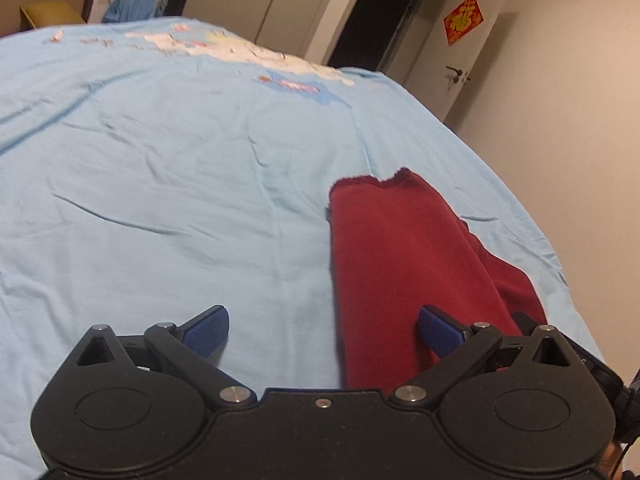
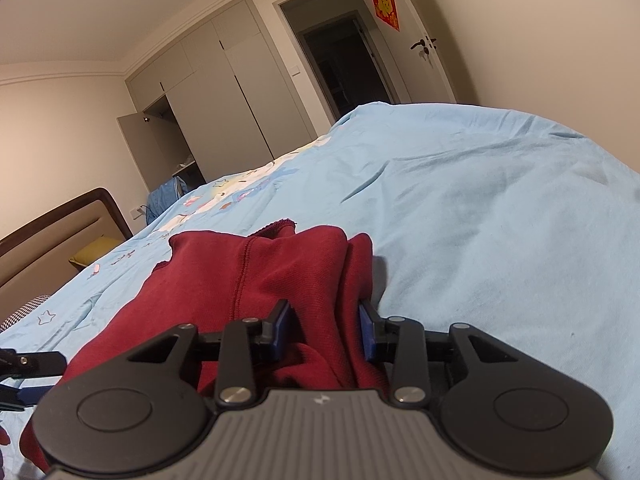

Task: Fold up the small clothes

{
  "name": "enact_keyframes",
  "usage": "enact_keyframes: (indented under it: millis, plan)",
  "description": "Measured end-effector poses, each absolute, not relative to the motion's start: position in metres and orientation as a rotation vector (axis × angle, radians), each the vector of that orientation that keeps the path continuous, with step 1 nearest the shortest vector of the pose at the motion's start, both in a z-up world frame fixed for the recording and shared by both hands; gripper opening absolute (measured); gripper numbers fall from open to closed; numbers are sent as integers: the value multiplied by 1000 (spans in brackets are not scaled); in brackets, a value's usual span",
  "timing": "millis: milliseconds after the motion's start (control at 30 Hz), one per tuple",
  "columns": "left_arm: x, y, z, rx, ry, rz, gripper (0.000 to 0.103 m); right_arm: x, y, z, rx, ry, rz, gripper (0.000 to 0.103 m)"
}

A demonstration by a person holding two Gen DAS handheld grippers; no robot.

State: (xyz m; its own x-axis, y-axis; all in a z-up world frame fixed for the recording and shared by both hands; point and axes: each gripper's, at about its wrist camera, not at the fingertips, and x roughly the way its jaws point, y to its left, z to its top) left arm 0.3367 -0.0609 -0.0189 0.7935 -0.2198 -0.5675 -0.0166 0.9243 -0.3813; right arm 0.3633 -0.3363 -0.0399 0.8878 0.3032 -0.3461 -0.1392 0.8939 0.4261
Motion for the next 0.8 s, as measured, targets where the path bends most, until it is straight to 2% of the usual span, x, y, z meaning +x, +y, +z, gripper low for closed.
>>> enact_keyframes:
  millis: [400, 800]
  plan:
    - [354, -85, -32, -366, 690, -193, 73, 362, -338, -42, 417, 422, 235, 40]
    - [356, -89, -32, -349, 694, -192, 72, 362, -334, -41, 399, 419, 224, 40]
